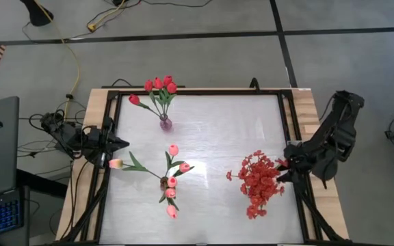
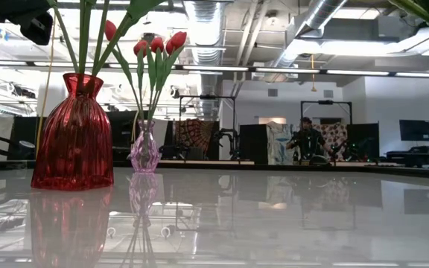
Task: Sort flowers into vase by color
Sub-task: Put the red flowers into the transparent vase, then return to Home Position
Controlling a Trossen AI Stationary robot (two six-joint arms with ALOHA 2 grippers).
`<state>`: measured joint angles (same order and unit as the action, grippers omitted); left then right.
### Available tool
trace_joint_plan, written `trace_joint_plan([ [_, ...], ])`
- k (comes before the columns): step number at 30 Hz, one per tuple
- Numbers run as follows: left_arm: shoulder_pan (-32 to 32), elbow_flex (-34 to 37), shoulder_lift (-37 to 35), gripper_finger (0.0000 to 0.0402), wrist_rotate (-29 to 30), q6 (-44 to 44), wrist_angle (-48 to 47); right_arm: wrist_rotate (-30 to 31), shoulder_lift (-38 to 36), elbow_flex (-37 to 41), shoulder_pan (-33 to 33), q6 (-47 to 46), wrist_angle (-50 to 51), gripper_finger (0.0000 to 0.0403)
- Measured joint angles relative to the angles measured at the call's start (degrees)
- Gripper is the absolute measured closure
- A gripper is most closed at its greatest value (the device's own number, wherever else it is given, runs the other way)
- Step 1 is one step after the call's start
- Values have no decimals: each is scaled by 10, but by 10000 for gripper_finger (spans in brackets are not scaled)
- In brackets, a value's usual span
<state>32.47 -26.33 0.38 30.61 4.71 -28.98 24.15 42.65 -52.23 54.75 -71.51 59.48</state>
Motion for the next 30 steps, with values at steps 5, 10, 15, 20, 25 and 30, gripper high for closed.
trace_joint_plan([
  [5, 0, 0, 0, 401, 0, 0, 0, -49, 0, 0, -17, -45, 52, 164],
  [10, 0, 0, 0, 401, -2, 0, 0, -49, 0, 0, -42, -45, 67, 171],
  [15, 0, 0, 0, 402, -2, 0, 0, -48, 0, 0, -76, -45, 85, 173],
  [20, 0, 0, 0, 401, -1, 0, 0, -32, 0, 0, -129, -46, 97, 173],
  [25, 0, 0, 0, 401, -1, 0, 0, 23, 0, 0, -199, -55, 96, 173],
  [30, 0, 0, 0, 401, -1, 0, 0, 44, 0, 0, -282, -9, 88, 173],
])
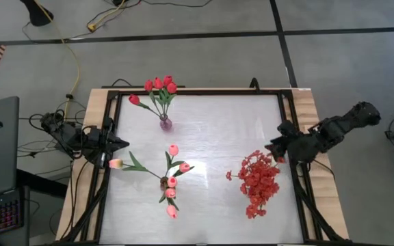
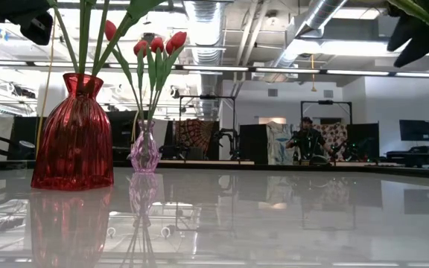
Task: Sort flowers into vase by color
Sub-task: Return to Home Position
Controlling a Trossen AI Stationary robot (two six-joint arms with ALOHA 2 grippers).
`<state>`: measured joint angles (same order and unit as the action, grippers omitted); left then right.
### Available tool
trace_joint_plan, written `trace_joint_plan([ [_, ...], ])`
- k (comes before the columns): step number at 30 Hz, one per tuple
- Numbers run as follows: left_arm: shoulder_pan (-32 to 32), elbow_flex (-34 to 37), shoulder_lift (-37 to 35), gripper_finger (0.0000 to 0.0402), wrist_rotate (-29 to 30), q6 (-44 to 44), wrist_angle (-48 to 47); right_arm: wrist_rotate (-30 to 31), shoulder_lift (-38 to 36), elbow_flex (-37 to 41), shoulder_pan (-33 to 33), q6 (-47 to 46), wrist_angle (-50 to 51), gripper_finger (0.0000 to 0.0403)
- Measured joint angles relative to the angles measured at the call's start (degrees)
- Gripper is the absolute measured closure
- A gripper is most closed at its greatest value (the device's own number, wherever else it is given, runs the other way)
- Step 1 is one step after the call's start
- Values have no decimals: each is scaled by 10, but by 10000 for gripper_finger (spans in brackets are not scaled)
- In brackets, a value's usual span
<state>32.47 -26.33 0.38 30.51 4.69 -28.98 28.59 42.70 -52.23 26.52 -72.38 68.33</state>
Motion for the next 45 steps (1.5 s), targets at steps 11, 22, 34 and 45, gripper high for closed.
trace_joint_plan([
  [11, 0, 0, 0, 401, 64, 26, 12, -16, 0, 0, -148, 105, -18, 173],
  [22, 0, 0, 0, 401, 93, 54, 13, -27, 0, 0, -249, 284, -151, 173],
  [34, 0, -21, -1, 401, 163, 64, -20, -93, -49, 30, -329, 456, -236, 257],
  [45, 0, -16, -2, 401, 164, 123, -40, -118, -276, 206, -344, 492, -406, 376],
])
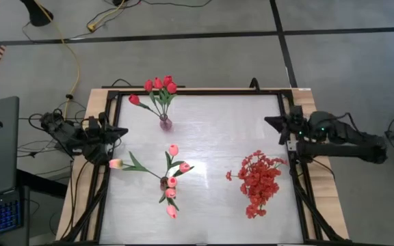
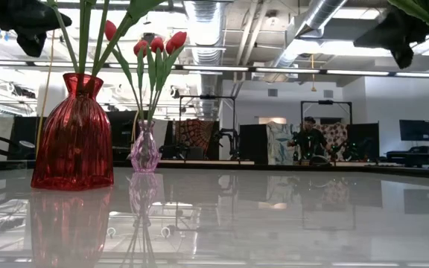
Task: Sort flowers into vase by color
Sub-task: Return to Home Position
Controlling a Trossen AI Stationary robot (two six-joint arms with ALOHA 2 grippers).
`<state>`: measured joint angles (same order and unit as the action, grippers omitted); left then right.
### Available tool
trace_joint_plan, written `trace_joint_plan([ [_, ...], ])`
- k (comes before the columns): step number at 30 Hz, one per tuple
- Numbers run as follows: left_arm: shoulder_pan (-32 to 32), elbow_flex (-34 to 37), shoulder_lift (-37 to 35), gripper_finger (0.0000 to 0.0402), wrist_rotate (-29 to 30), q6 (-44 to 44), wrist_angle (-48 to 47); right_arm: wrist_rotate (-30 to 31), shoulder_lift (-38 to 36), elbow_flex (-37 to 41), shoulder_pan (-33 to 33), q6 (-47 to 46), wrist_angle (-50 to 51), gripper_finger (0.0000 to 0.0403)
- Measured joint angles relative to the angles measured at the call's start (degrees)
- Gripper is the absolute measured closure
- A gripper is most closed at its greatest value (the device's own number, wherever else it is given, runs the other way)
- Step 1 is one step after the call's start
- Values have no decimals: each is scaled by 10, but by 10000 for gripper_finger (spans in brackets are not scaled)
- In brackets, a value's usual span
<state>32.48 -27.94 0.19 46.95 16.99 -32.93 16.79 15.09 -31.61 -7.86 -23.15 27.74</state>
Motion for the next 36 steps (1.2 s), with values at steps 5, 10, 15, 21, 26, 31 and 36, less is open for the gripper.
trace_joint_plan([
  [5, 0, 36, 0, 402, -3, 6, 44, 5, -76, 55, -2, 12, 0, 387],
  [10, -3, 56, 0, 401, 3, 4, 85, -1, -134, 96, -1, 24, -3, 387],
  [15, -41, 90, 0, 401, -39, 4, 137, -1, -149, 105, -1, 43, -31, 387],
  [21, -121, 143, 1, 401, -143, 13, 204, -6, -143, 105, 0, 57, -48, 387],
  [26, -175, 156, 1, 402, -227, 25, 198, -41, -150, 147, 0, 63, -85, 387],
  [31, -192, 172, 1, 401, -254, 31, 204, -64, -149, 208, 0, 48, -121, 387],
  [36, -192, 211, 1, 401, -257, 49, 203, -64, -149, 213, 0, 55, -137, 387],
])
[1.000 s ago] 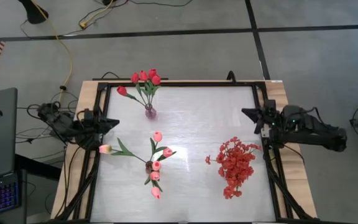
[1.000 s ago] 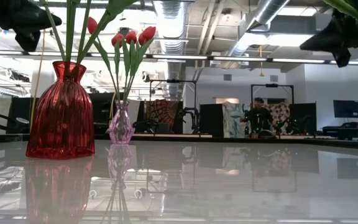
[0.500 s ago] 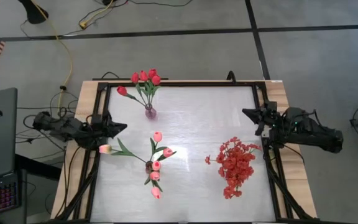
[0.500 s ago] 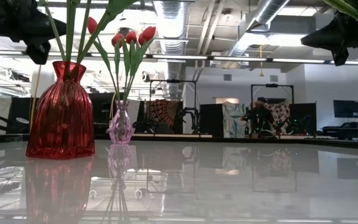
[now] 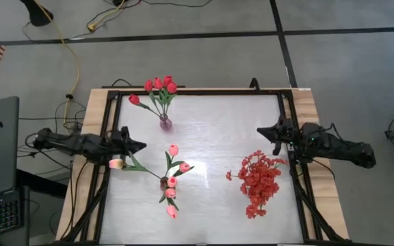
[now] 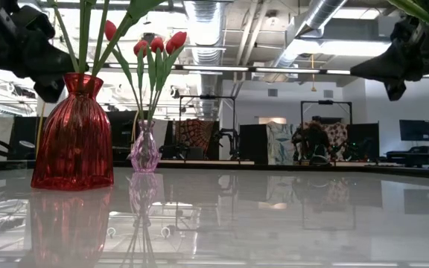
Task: Sort flowers into vase by color
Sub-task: Return to Home Position
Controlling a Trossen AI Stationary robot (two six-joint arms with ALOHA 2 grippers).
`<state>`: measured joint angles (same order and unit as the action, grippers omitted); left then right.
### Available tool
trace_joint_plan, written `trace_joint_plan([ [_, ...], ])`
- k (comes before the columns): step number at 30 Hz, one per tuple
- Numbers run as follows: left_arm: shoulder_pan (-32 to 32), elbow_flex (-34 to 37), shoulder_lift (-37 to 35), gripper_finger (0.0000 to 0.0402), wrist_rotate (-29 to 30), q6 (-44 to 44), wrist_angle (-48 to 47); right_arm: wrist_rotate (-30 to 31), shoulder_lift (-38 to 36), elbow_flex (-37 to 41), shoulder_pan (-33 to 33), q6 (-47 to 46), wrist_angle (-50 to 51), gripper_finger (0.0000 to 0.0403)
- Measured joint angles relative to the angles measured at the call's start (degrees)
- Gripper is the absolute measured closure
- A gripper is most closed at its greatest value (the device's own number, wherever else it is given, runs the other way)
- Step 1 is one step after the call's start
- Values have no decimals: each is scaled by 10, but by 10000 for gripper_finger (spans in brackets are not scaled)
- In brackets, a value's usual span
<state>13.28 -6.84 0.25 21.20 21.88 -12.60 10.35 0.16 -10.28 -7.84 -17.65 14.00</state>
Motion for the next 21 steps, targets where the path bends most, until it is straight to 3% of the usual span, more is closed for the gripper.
trace_joint_plan([
  [7, 0, 31, 0, 401, -37, -28, 59, -5, 0, 35, 8, -7, -14, 387],
  [21, 0, 31, 1, 401, -59, -70, 57, 24, 0, 54, 61, 29, -24, 387],
])
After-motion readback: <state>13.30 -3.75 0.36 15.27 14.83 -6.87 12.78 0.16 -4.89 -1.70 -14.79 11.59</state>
